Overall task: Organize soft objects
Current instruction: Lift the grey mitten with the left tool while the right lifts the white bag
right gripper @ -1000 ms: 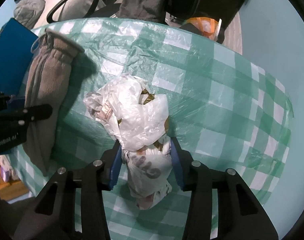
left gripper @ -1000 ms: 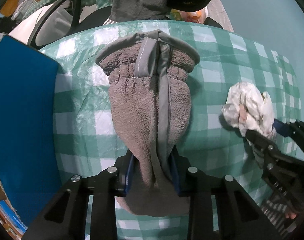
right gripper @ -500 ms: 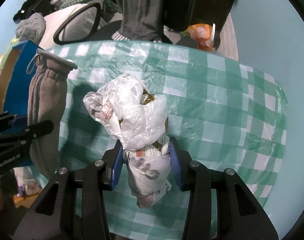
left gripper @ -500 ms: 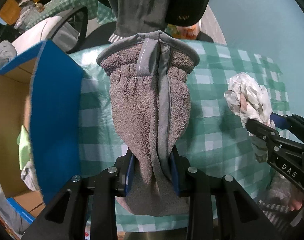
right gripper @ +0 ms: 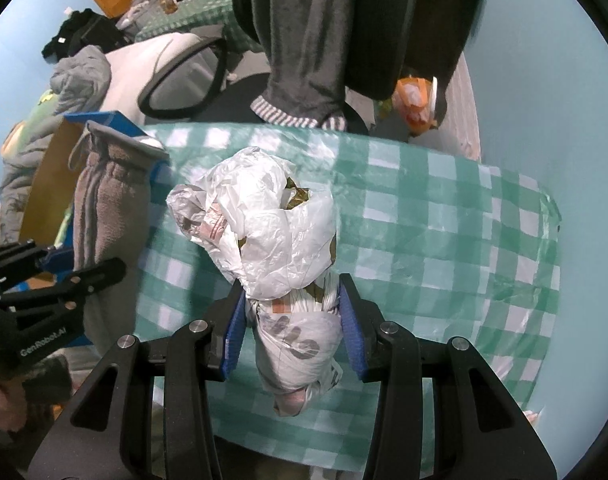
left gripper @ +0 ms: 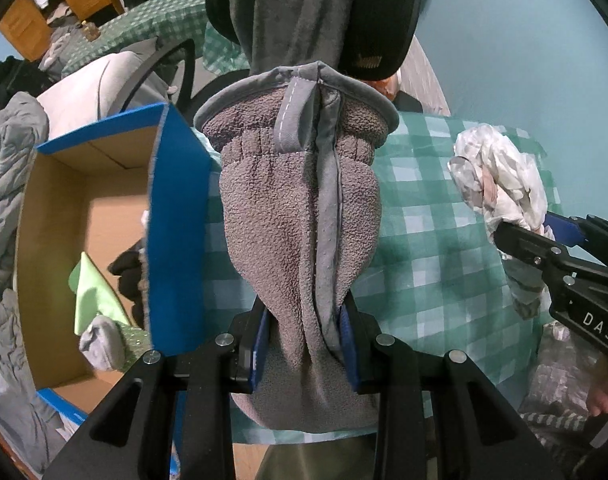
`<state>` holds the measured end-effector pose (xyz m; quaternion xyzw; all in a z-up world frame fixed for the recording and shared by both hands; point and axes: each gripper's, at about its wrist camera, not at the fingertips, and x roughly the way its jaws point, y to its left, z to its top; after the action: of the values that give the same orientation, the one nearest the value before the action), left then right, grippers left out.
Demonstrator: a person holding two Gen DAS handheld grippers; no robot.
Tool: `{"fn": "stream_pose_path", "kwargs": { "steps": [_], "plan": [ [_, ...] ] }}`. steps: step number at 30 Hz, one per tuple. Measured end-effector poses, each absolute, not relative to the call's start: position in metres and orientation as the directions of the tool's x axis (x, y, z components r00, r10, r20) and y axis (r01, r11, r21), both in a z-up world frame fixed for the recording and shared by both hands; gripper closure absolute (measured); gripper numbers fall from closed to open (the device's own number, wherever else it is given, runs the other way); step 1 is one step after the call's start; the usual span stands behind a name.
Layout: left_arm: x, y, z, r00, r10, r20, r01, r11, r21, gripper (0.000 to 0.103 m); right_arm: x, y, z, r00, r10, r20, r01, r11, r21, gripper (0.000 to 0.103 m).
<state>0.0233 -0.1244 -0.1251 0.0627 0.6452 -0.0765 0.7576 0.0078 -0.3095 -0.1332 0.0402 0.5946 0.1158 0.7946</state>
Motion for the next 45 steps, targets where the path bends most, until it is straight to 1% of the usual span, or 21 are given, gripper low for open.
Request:
{"fn": "stream_pose_path", "kwargs": {
  "steps": [18,31,45],
  "plan": [
    [0.006,-0.071,-0.072,0.238,-0.029,-0.971,0.132,0.991,0.003,0.072,0.013,-0.253,-0.09,0.309,0.284,-0.907,-0.217,0.95,0.224,0.061],
    [0.003,-0.019,-0.055,0.268,-0.016,-0.963,0.053,0.999,-0.002,0.072,0.023,-0.196,-0.071,0.319,0.33,-0.888,-0.302,0.924,0.235,0.061],
    [0.008,0.04,-0.053,0.284,0.029,-0.958,-0.028,0.999,0.022,0.071,0.044,-0.13,-0.063,0.314,0.363,-0.877,-0.392,0.891,0.229,0.061]
  ]
}}
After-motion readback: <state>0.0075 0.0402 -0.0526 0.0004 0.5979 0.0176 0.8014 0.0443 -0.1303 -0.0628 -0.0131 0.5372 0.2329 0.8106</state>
